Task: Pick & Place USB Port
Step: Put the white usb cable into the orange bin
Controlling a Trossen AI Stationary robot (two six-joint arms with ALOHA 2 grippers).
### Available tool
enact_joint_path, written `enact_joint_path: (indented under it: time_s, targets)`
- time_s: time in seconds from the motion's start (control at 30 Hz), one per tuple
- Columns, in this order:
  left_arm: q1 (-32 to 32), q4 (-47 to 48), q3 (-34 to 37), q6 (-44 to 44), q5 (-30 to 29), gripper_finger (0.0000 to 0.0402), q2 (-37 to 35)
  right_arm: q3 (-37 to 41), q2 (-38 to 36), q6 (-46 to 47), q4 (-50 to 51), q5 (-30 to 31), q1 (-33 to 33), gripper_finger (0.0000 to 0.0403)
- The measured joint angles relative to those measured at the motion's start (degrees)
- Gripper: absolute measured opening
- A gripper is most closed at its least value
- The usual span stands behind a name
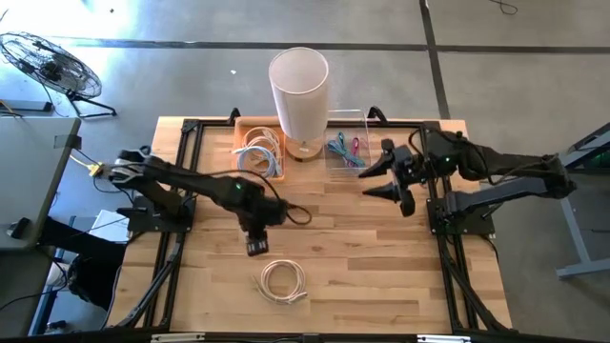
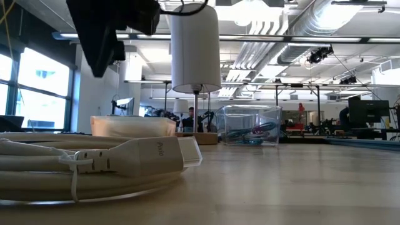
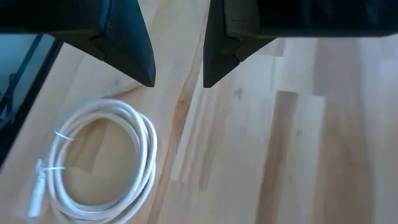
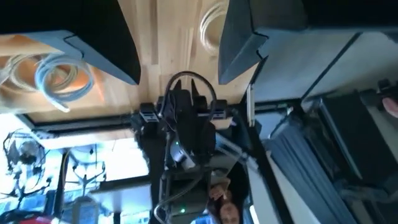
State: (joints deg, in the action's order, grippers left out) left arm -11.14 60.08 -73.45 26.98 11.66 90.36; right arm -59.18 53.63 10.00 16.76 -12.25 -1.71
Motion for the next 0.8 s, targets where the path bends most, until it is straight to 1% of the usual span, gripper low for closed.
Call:
enact_joint_path:
  time_s: [0.1,0.2,0.3,0.4,0.63,0.8]
  targets:
    - [-2.49,-2.05,0.02,4.19,0.24,0.0131,3.10,0.00,0.03,-0.02,0.87,2.76,3.27,0.0209]
    - [-4.80,-6.28,0.02,7.81,1.73,0.0131,5.54,0.00,0.02,-0.04,1.03,4.90,6.30,0.0209]
    - [-6.91,-10.82,-0.04,11.79,1.05,0.0131,7.40,0.00,0.02,-0.04,1.08,7.87,9.25,0.0209]
    - [-8.51,-13.36,0.02,14.82,0.04,0.0131,9.38,0.00,0.02,0.02,1.06,10.22,12.06,0.0209]
    - [-10.07,-12.93,0.09,16.86,-1.57,0.0131,13.75,0.00,0.02,1.30,0.92,14.71,18.07,0.0209]
    - [-9.87,-15.90,0.00,16.98,-1.70,0.0131,17.02,0.00,0.02,1.73,0.66,17.76,21.38,0.0209]
